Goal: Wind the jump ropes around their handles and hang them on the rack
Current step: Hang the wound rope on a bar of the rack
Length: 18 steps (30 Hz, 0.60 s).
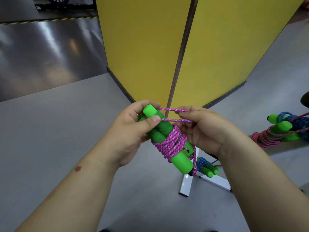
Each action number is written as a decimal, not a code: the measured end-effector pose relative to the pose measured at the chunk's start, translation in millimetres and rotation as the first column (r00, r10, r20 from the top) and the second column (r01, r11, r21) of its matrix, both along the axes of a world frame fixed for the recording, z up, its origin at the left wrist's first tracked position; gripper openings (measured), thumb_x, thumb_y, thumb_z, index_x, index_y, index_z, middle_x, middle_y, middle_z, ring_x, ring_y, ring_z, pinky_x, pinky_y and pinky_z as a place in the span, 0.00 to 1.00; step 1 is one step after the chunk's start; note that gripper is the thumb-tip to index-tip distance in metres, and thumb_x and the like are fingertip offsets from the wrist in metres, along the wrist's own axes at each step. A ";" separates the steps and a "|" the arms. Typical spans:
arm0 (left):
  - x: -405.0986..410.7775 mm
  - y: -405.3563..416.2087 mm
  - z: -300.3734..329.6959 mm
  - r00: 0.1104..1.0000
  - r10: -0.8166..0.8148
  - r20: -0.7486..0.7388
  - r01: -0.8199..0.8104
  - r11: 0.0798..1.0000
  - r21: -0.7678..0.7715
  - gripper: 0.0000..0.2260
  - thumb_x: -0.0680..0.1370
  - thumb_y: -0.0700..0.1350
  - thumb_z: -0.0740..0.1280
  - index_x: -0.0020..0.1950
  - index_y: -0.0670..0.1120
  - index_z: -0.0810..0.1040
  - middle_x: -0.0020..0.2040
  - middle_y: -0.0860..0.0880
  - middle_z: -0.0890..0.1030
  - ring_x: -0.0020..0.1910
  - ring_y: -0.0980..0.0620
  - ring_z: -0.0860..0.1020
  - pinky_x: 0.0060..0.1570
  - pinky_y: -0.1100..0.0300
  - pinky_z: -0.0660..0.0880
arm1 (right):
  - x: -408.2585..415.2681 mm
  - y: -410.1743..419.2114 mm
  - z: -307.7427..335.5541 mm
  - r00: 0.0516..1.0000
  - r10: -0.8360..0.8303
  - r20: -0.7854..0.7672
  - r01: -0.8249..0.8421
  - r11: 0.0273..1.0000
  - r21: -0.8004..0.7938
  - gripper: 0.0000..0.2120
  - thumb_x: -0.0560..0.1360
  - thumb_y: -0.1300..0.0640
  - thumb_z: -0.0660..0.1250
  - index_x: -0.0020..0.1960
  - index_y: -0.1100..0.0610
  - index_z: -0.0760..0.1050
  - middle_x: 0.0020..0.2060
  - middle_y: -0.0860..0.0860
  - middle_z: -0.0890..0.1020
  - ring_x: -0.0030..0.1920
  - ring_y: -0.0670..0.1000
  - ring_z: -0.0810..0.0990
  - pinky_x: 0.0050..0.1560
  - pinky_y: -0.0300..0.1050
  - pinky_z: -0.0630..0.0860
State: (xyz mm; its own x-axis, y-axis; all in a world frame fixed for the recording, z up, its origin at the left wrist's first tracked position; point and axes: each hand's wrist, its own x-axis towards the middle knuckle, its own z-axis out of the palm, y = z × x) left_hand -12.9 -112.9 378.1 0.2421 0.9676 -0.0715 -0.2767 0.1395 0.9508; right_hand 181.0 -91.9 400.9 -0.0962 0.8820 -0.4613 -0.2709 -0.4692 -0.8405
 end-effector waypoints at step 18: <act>31.8 3.4 -17.4 0.976 0.170 0.140 -0.133 0.962 -0.237 0.08 0.78 0.34 0.65 0.46 0.47 0.75 0.36 0.47 0.78 0.34 0.49 0.79 0.38 0.56 0.74 | 27.9 -6.1 -8.1 0.908 0.175 0.381 -0.203 0.979 0.032 0.13 0.78 0.72 0.62 0.51 0.61 0.83 0.46 0.58 0.84 0.44 0.55 0.85 0.49 0.51 0.84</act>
